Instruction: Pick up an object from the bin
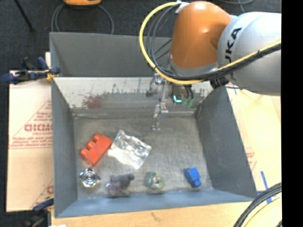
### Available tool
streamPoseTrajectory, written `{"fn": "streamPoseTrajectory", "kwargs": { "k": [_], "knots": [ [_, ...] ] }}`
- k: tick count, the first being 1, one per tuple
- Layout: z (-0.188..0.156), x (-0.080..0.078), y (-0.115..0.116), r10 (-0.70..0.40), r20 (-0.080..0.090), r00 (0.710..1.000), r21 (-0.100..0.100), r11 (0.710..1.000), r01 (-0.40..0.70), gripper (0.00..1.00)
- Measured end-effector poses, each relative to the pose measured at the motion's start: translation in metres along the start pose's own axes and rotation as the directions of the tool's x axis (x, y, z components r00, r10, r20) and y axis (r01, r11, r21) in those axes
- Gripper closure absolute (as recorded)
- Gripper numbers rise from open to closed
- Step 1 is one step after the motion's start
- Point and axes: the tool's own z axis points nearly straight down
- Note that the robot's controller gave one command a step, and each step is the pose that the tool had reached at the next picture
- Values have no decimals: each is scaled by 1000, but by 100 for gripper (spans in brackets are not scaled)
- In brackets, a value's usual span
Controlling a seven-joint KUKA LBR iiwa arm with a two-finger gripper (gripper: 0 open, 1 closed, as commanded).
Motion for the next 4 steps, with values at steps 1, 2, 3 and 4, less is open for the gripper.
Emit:
{"fn": "streamPoseTrajectory", "kwargs": {
  "k": [1,2,3,4],
  "knots": [
    [136,22,90,-133,0,991,-1,991,133,0],
    [173,21,134,-332,9,943,2,943,332,0],
    [170,18,134,-328,17,945,0,945,328,100],
    [-4,12,142,-230,17,973,-1,973,230,100]
  ]
}}
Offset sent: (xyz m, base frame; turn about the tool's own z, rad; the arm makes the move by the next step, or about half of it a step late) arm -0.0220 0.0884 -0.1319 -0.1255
